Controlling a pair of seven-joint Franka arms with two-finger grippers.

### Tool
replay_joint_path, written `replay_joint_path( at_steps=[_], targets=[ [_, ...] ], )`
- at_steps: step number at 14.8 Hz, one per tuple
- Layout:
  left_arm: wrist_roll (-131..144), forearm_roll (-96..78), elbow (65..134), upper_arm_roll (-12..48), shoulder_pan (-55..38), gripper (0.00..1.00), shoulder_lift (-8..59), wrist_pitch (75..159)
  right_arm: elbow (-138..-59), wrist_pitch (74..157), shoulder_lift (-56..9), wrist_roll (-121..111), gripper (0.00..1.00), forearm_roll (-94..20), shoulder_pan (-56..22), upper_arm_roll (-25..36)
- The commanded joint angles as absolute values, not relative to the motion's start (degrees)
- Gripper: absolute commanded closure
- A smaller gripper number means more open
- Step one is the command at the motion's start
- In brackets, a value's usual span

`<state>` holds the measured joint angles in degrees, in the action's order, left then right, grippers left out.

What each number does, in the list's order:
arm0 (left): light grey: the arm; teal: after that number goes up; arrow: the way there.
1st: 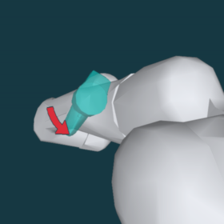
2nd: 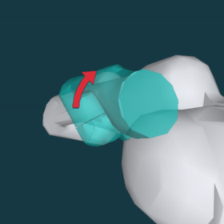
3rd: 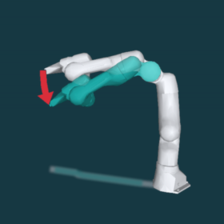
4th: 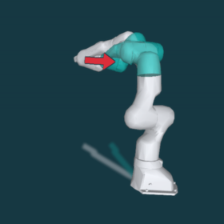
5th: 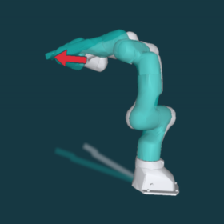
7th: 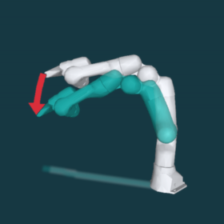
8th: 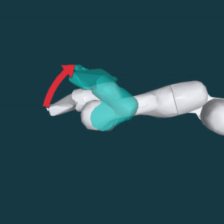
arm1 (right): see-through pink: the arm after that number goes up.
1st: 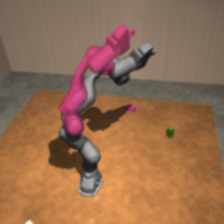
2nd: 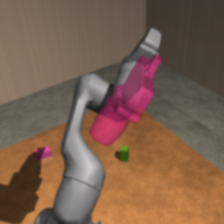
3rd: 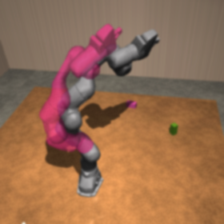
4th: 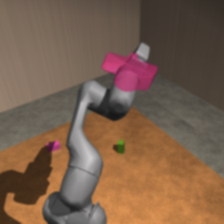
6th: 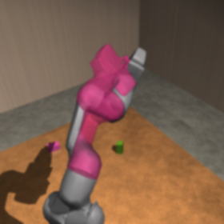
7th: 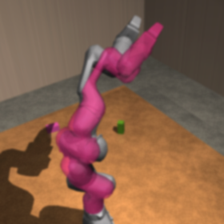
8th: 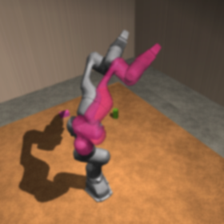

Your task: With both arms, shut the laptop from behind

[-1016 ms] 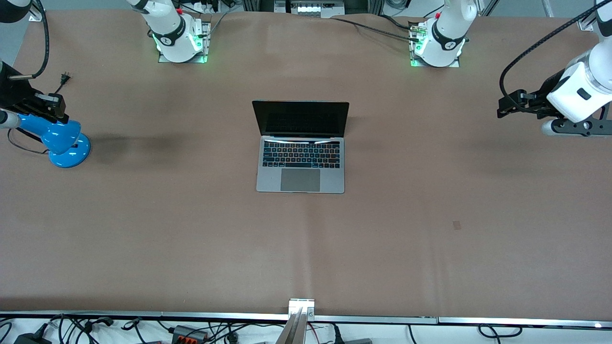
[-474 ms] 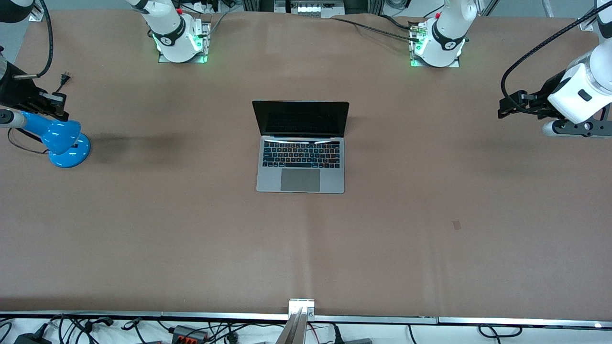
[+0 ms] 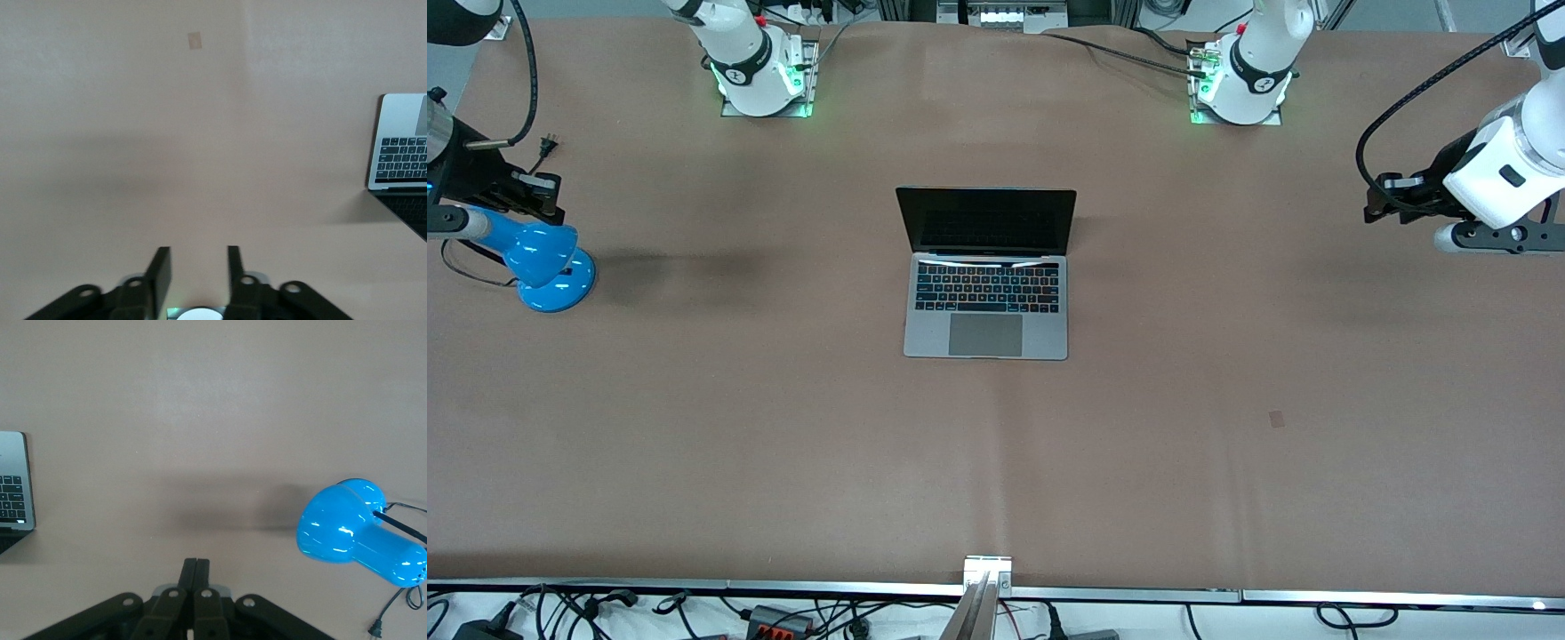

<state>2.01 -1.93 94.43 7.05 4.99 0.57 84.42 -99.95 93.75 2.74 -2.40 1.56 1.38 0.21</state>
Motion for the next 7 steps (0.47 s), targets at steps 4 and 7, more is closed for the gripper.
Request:
replay_joint_path(
  at_steps=[4,7],
  targets=[
    [2.6,-9.1,95.4,7.1,5.4,1.00,1.0,82.6,-100.9,89.0,2.4,-2.5,1.00,-0.5,-1.1,0.2],
    [1.9,-10.3,98.3,7.7,5.3,1.00,1.1,82.7,-102.7,87.5,0.9,-2.3,1.00,-6.0,-1.4,0.2]
  ],
)
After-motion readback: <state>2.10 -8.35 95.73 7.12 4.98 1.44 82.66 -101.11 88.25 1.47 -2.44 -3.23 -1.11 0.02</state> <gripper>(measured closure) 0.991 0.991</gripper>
